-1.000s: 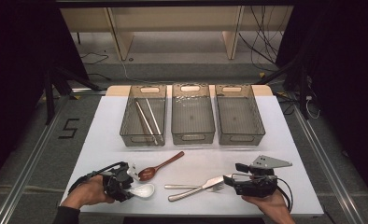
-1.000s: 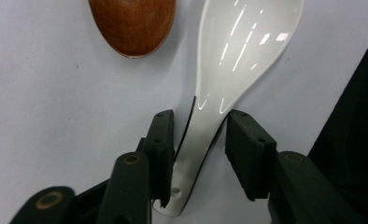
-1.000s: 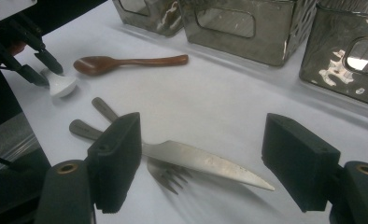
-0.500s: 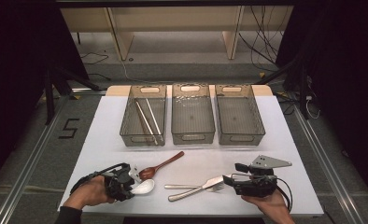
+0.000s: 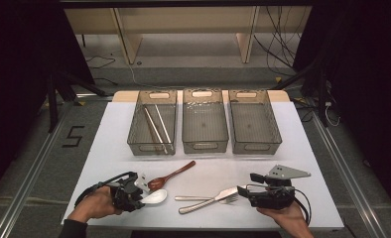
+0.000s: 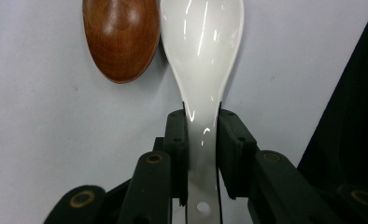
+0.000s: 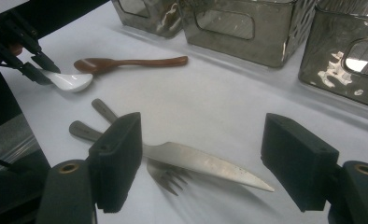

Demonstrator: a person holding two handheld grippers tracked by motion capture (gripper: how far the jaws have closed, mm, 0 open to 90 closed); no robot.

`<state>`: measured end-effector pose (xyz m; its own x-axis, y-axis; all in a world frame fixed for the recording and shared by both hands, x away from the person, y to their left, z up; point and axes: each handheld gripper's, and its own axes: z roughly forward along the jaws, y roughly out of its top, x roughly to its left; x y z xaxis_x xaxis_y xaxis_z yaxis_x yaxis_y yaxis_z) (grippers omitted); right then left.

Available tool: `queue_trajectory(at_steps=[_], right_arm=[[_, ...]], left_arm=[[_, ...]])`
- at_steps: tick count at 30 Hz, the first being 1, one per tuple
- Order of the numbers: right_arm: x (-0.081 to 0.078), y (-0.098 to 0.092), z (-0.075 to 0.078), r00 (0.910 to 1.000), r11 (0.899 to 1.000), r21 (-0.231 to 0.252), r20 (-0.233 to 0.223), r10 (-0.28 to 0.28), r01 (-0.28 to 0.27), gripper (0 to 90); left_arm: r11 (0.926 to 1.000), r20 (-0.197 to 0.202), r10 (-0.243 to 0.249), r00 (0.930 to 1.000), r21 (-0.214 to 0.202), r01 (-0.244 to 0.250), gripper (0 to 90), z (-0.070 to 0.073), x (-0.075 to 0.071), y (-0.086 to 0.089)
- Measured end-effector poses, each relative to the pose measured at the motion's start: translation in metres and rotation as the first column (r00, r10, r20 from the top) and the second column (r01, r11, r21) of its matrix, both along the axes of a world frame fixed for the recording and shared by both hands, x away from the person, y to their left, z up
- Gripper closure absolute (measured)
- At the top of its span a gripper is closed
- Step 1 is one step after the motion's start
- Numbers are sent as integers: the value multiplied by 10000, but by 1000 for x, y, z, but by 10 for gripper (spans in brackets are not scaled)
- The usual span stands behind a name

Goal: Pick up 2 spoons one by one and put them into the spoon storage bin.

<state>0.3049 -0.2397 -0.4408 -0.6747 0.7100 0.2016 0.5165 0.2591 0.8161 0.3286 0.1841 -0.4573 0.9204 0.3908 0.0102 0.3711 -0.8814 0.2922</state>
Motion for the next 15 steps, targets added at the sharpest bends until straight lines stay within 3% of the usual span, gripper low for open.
queue_trajectory(at_steps=[15], right_arm=[[0, 0, 0, 10000, 10000, 12, -28, -2, 3, 300]], left_arm=[[9975, 188, 36, 9998, -707, -22, 748, 12, -2, -2]])
